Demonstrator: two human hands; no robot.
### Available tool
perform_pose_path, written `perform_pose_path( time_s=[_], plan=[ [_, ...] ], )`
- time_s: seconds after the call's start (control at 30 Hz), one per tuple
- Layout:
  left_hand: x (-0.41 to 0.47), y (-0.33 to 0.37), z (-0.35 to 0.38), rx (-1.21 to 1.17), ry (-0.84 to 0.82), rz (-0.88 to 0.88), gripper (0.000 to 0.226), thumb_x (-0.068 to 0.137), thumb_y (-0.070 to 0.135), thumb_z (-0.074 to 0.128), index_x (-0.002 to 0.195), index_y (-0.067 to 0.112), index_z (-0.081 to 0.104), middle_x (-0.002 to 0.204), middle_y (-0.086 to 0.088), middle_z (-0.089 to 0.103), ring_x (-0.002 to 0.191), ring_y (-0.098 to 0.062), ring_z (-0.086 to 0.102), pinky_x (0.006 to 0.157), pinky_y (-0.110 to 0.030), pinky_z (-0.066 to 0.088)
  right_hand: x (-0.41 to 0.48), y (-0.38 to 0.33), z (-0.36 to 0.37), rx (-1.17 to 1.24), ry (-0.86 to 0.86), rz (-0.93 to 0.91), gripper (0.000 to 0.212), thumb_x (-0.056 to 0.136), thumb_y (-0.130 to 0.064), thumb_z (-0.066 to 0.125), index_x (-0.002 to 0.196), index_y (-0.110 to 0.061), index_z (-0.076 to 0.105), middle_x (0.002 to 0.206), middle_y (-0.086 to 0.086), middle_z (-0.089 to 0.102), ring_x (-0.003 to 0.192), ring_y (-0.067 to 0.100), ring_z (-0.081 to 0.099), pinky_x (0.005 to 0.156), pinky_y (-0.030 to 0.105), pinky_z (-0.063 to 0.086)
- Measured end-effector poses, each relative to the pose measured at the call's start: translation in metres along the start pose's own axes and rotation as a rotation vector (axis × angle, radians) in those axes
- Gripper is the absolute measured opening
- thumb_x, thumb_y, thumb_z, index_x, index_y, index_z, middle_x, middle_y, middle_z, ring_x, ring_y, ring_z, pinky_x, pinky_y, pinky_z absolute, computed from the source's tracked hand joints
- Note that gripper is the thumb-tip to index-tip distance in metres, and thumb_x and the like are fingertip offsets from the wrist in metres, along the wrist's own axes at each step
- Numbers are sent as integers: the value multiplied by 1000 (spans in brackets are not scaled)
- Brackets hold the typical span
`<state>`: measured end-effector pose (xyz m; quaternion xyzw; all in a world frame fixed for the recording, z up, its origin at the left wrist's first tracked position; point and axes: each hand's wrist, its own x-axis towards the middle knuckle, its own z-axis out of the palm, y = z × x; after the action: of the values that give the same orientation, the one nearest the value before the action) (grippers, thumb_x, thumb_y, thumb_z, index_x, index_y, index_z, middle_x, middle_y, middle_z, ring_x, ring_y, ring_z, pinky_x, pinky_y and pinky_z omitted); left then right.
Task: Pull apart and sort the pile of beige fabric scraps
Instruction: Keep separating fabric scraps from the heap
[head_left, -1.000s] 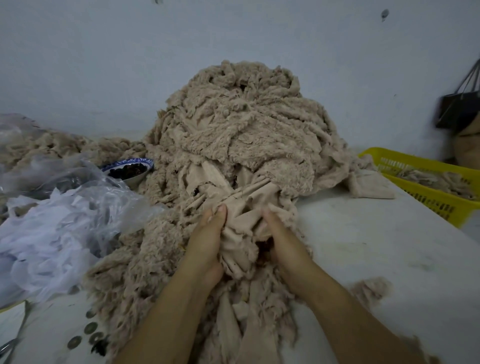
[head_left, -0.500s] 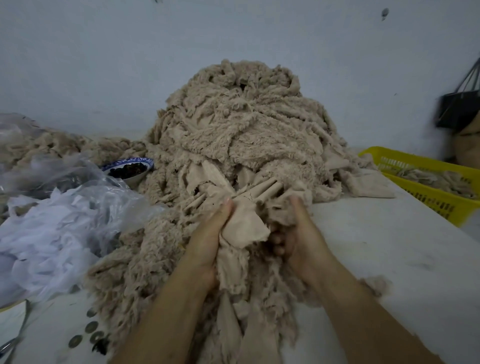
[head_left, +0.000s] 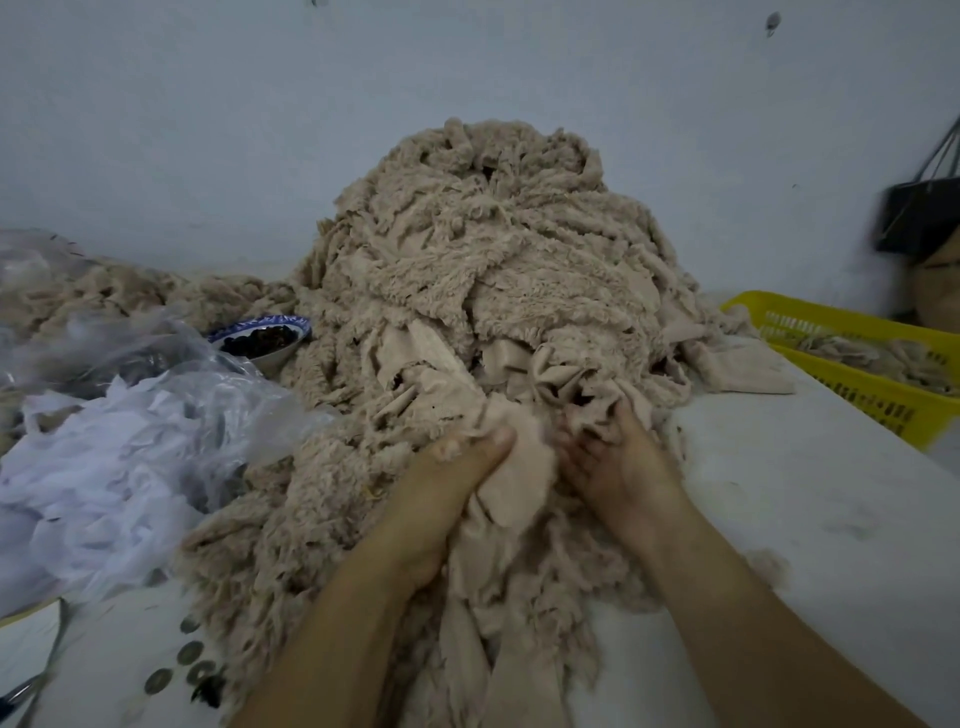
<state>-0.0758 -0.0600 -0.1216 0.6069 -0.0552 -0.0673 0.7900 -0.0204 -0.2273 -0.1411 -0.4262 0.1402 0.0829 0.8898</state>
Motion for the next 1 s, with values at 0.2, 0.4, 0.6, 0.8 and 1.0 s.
perform_pose_path(
  time_s=[0.2,0.4,0.6,0.8,1.0],
  plan=[
    [13,-7,1,-284,202,38,40,89,42,59,107,12,78,116,-15,73,108,-27,71,91,-39,58,-38,33,24,-704,-456,-353,51,72,-86,55,116,-61,60,124,-22,66,115,-3,61,87,14,51],
    [13,-2,1,-458,161,91,55,88,56,52,113,14,76,122,-10,72,113,-20,68,85,-30,58,-27,46,24,-1189,-361,-718,48,95,-31,61,142,-30,50,140,-8,44,120,7,49,85,1,32],
    [19,-11,3,-185,220,133,56,102,54,32,108,20,77,115,-1,74,112,-13,68,84,-23,55,-17,11,11,-620,-298,-467,17,96,-3,54,100,-13,67,90,-12,67,70,-3,60,58,7,44],
    [23,-21,-7,84,283,132,29,103,33,48,108,22,74,110,10,75,107,-4,67,94,-22,47,-13,-8,4,36,-311,-273,71,81,-56,64,139,-18,47,127,2,59,110,20,69,87,32,58],
    [26,-29,-17,1242,354,292,37,97,27,55,133,30,57,136,8,51,130,-9,37,108,-26,30,-2,33,2,-1166,-252,-694,16,99,-35,57,113,-38,65,121,-12,58,100,-6,57,80,4,41]
  ],
)
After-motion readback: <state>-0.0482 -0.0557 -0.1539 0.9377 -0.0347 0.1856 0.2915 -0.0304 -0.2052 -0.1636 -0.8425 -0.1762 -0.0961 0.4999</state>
